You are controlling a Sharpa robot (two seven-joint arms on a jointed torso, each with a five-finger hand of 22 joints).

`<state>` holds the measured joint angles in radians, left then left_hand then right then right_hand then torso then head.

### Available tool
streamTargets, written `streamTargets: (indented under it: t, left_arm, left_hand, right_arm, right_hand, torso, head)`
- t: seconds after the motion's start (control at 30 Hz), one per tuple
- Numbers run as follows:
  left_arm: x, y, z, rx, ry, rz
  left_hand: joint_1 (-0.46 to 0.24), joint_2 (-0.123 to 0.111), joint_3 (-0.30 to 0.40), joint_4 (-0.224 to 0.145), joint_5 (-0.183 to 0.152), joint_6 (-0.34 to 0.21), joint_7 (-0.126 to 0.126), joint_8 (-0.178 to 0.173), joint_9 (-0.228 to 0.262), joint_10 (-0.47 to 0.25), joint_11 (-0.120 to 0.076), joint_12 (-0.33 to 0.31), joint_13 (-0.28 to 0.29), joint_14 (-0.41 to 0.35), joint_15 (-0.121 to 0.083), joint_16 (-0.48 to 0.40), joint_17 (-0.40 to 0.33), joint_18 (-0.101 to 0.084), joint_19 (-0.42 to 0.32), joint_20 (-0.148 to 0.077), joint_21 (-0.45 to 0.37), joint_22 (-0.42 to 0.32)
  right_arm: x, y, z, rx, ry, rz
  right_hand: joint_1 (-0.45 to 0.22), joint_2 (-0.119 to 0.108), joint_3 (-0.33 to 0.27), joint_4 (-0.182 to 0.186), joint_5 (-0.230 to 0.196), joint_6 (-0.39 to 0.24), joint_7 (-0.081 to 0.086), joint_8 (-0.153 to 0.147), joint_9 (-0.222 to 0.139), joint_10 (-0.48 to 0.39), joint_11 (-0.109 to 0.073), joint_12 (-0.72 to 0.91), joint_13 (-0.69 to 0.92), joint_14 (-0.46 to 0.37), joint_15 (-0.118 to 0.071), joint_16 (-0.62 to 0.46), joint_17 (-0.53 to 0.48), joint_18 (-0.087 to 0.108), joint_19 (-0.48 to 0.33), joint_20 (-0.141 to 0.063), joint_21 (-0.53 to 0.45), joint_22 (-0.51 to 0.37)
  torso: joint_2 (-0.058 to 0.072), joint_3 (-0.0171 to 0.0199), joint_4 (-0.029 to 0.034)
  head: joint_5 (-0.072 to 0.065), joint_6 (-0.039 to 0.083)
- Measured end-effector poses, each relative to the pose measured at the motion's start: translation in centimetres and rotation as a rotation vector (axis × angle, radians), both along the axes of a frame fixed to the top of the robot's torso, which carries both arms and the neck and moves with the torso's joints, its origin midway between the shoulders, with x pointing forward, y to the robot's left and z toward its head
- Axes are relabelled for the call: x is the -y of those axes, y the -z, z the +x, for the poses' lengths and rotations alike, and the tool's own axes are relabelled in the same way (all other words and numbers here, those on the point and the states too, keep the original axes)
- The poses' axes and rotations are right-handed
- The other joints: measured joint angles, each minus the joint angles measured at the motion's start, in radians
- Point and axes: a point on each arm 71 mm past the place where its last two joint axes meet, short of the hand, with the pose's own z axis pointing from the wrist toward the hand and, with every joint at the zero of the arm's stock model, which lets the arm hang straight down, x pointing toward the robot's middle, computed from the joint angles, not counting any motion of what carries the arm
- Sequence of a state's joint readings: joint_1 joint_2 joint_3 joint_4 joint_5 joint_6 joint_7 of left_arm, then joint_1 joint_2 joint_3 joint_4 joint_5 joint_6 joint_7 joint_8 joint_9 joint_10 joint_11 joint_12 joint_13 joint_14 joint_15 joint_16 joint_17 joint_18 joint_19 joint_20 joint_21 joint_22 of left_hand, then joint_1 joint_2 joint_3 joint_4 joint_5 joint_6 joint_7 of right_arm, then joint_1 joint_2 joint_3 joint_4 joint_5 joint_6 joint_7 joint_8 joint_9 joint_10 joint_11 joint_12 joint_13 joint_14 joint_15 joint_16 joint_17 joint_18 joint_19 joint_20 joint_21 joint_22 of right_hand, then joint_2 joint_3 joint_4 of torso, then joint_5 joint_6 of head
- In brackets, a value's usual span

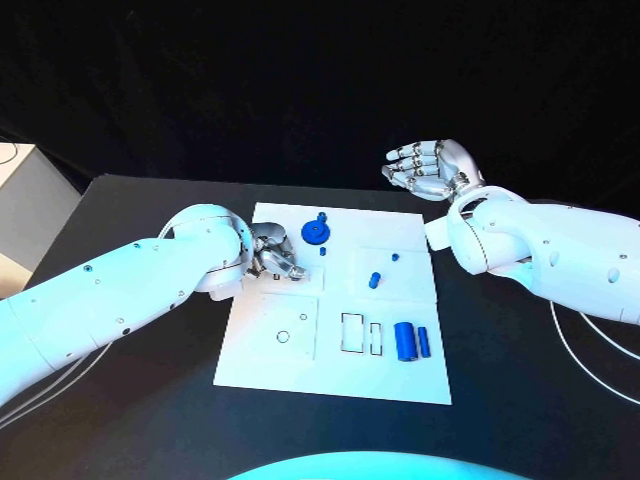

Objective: Assemble the parts on the task board

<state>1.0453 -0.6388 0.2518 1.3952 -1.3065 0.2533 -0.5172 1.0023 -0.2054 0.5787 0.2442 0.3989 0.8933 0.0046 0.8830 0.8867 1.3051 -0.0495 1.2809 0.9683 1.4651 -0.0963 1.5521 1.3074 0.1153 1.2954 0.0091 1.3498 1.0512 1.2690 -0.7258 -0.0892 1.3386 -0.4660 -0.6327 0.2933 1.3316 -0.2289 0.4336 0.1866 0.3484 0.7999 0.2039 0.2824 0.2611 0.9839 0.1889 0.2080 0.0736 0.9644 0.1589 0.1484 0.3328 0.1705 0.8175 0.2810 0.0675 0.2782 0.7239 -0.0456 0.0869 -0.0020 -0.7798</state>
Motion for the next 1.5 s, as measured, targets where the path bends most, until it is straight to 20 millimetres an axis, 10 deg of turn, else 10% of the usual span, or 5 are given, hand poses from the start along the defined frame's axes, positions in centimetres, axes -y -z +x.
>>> streamTargets:
  t: [1.03,1.23,1.5]
  left_arm:
    - [-0.21,-0.03,0.02,0.003,-0.005,-0.002]
    - [-0.14,-0.18,-0.07,0.007,-0.002,-0.004]
    - [-0.06,-0.66,-0.06,0.017,-0.002,-0.015]
  left_hand:
    - [0.004,0.004,-0.079,0.038,-0.016,0.001,0.000,-0.006,0.004,0.000,0.000,0.000,0.002,0.000,0.000,0.004,0.000,0.000,0.006,-0.001,0.000,0.003]
    - [0.012,0.012,-0.135,0.045,-0.112,0.004,0.004,-0.018,0.007,0.000,0.000,0.000,0.003,0.000,0.000,0.004,0.000,0.000,0.005,-0.002,0.000,0.003]
    - [0.012,0.012,-0.146,0.047,-0.128,0.004,0.004,-0.018,0.007,0.000,0.000,0.000,0.004,0.000,0.000,0.004,0.000,0.000,0.005,-0.002,0.000,0.003]
  right_arm:
    - [0.25,0.04,-0.01,-0.002,0.003,-0.001]
    - [0.31,0.05,-0.01,-0.003,0.003,-0.001]
    - [0.37,0.07,-0.02,-0.003,0.004,-0.001]
  right_hand:
    - [0.000,0.000,0.000,0.000,0.000,-0.004,0.000,0.004,-0.002,0.000,0.000,0.000,-0.003,-0.004,0.004,-0.005,-0.007,0.000,-0.007,0.000,0.000,-0.007]
    - [0.000,0.000,-0.001,-0.001,0.000,-0.006,-0.001,0.004,-0.002,0.000,0.000,0.000,-0.004,-0.004,0.004,-0.005,-0.008,0.000,-0.007,0.000,0.000,-0.009]
    - [-0.003,0.003,-0.003,-0.003,0.000,-0.006,-0.001,0.004,-0.003,0.000,0.000,0.000,-0.005,-0.005,0.005,-0.010,-0.011,0.000,-0.007,0.000,0.000,-0.013]
  torso:
    - [0.000,-0.0007,-0.0003]
    - [0.000,-0.0007,-0.0004]
    - [0.000,-0.0008,-0.0004]
  head:
    - [0.000,0.000]
    - [-0.001,0.001]
    - [-0.002,0.002]
